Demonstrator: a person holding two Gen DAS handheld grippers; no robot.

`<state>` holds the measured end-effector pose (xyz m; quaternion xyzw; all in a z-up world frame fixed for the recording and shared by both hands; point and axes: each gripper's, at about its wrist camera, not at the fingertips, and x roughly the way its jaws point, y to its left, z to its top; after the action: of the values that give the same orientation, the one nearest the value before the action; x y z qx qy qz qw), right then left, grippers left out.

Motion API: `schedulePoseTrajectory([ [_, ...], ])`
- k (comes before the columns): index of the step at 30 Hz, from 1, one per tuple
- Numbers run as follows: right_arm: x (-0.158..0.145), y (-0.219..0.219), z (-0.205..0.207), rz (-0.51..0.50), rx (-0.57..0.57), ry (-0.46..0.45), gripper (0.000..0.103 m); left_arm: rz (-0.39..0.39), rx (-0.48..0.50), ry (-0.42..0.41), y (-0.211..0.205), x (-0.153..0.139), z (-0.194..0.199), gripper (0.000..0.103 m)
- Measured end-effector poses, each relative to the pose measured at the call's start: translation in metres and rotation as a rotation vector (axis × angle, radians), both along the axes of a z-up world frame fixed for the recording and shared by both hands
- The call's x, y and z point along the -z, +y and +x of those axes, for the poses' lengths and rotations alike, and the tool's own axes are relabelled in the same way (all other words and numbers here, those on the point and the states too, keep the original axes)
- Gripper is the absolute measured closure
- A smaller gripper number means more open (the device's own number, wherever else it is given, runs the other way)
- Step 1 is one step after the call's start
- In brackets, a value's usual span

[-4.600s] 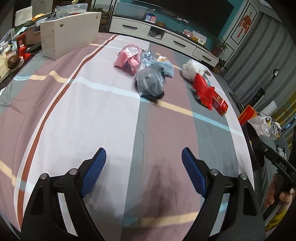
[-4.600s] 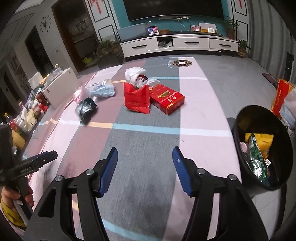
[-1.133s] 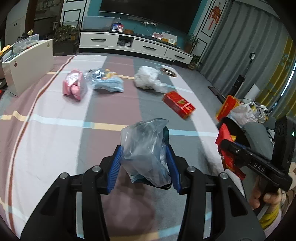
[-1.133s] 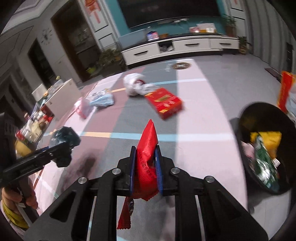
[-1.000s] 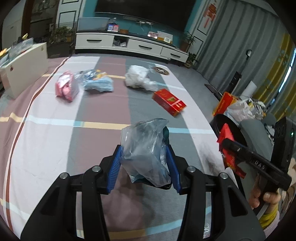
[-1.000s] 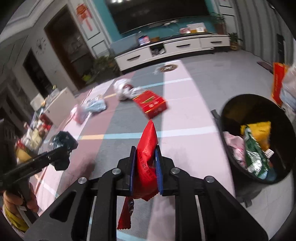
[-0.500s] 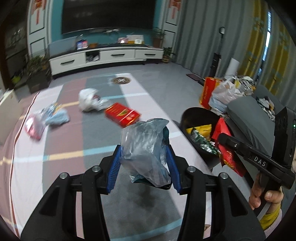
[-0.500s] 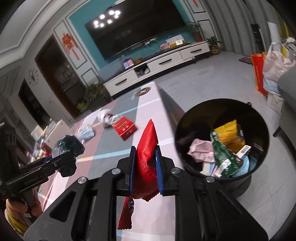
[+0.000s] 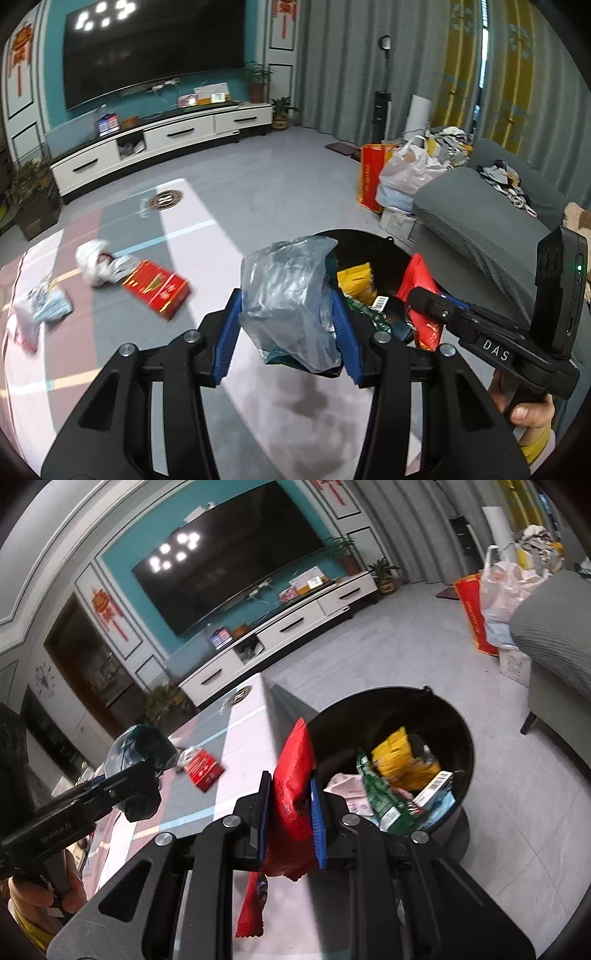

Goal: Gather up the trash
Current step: 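Open both tools to drop the bags into the black bin, then move both tools back over the table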

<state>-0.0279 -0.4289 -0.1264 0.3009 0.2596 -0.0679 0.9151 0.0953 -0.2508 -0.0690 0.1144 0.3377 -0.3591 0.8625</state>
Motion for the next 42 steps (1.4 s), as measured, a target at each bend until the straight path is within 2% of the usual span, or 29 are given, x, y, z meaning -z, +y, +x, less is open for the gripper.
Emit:
schedulePoseTrajectory([
  [7, 0.01, -0.025, 0.0, 0.023, 0.059, 0.005, 0.082, 0.017, 0.064, 0.007, -0.04, 0.014, 0.011, 0.054],
  [16, 0.023, -0.042, 0.016, 0.042, 0.091, 0.023, 0.081, 0.061, 0.092, 0.039, -0.081, 0.039, 0.027, 0.053],
  [22, 0.033, -0.046, 0.03, 0.039, 0.101, 0.059, 0.076, 0.095, 0.1, 0.073, -0.099, 0.06, 0.038, 0.051],
  [25, 0.036, -0.049, 0.032, 0.042, 0.114, 0.069, 0.075, 0.11, 0.106, 0.091, -0.103, 0.07, 0.04, 0.048],
  [28, 0.038, -0.053, 0.033, 0.05, 0.124, 0.081, 0.07, 0.112, 0.106, 0.102, -0.103, 0.073, 0.041, 0.044],
  [29, 0.038, -0.054, 0.032, 0.053, 0.13, 0.082, 0.064, 0.11, 0.105, 0.103, -0.102, 0.073, 0.04, 0.043],
  [30, 0.038, -0.056, 0.03, 0.058, 0.138, 0.079, 0.053, 0.107, 0.105, 0.105, -0.101, 0.073, 0.041, 0.038],
  [31, 0.038, -0.057, 0.029, 0.064, 0.147, 0.074, 0.048, 0.103, 0.105, 0.108, -0.1, 0.073, 0.041, 0.034],
  [32, 0.037, -0.058, 0.026, 0.07, 0.152, 0.068, 0.046, 0.099, 0.102, 0.109, -0.098, 0.072, 0.042, 0.034],
  [34, 0.036, -0.058, 0.023, 0.07, 0.16, 0.066, 0.046, 0.09, 0.097, 0.11, -0.094, 0.07, 0.042, 0.031],
  [36, 0.035, -0.058, 0.02, 0.076, 0.164, 0.067, 0.045, 0.077, 0.091, 0.115, -0.088, 0.067, 0.043, 0.025],
  [42, 0.026, -0.046, 0.011, 0.058, 0.137, 0.062, 0.043, 0.044, 0.068, 0.133, -0.055, 0.061, 0.036, 0.02],
])
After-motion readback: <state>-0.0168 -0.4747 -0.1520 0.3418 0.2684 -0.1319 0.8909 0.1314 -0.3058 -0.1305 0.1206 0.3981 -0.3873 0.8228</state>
